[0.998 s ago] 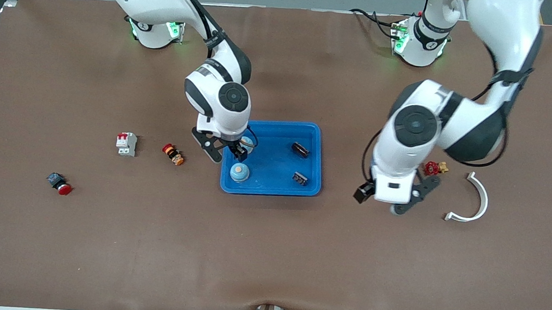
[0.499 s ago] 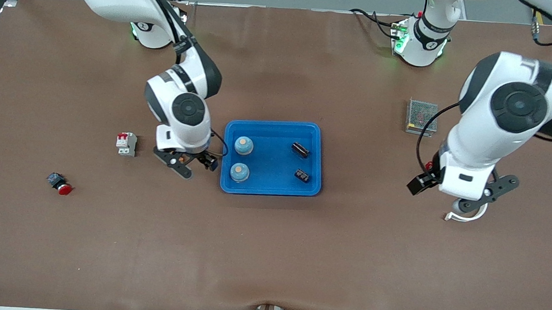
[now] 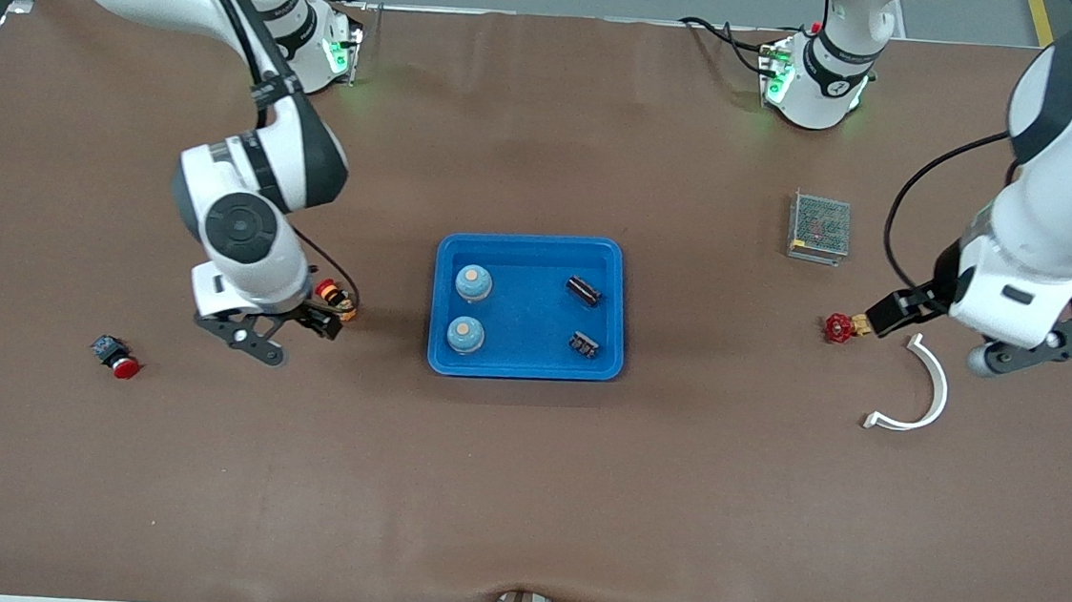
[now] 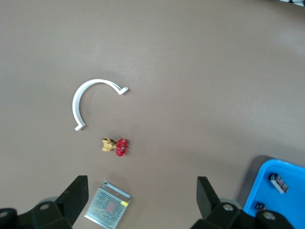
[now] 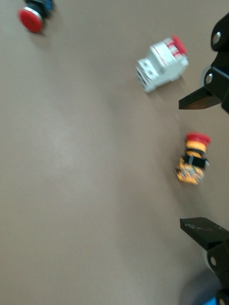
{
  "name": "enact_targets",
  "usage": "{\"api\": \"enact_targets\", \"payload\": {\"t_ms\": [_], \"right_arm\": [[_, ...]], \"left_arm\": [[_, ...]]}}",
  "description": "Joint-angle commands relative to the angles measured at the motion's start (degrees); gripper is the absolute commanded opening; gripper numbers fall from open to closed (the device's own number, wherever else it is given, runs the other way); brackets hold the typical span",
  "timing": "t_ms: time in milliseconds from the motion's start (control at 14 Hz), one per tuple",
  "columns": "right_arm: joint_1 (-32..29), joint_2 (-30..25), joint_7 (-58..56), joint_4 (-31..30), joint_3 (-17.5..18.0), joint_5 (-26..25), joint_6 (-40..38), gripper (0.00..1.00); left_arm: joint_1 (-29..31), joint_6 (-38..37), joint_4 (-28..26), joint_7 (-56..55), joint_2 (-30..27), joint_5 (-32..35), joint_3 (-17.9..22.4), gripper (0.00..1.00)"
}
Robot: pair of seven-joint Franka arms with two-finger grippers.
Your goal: Place electrolytic capacitor and blue bell in tray
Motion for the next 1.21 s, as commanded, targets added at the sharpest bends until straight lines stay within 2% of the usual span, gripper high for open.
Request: {"api": "enact_targets", "payload": {"t_ms": [0, 214, 356, 499, 641, 784, 998, 1140], "right_arm": [[-3.6, -2.4, -9.3, 1.1, 0.9, 2.0, -2.5, 1.00], [-6.2, -3.5, -20.6, 7.5, 0.7, 5.1, -12.2, 1.00], [-6.3, -4.6, -26.1, 12.2, 0.3, 6.1, -20.6, 1.00], [-6.0, -6.6, -31.0, 14.5, -1.4, 7.9, -24.6, 1.00], [-5.8, -8.1, -37.0, 16.7, -4.7, 11.5, -28.4, 1.00], [-5.3, -8.9, -41.6, 19.2, -7.3, 12.9, -32.5, 1.00], [-5.4, -11.2, -45.4, 23.2, -8.8, 12.9, -37.9, 1.00], [-5.4, -15.0, -46.2, 24.2, -9.7, 13.0, -38.9, 1.00]], "left_arm": [[-1.9, -2.8, -2.3, 6.8, -5.6, -4.0, 4.8, 1.00], [-3.2, -5.3, -5.0, 17.2, -10.4, -5.6, 9.0, 1.00], [-5.4, -6.0, -7.1, 19.4, -13.4, -7.7, 12.8, 1.00], [-8.5, -8.3, -7.3, 20.6, -14.5, -9.5, 16.8, 1.00], [-9.0, -10.7, -7.3, 21.1, -15.6, -9.7, 17.5, 1.00], [-9.2, -11.8, -8.0, 23.2, -17.2, -9.7, 17.5, 1.00], [-10.4, -11.8, -10.4, 24.0, -19.7, -9.6, 18.3, 1.00], [-10.4, -11.8, -10.9, 24.1, -20.6, -9.2, 18.3, 1.00]]}}
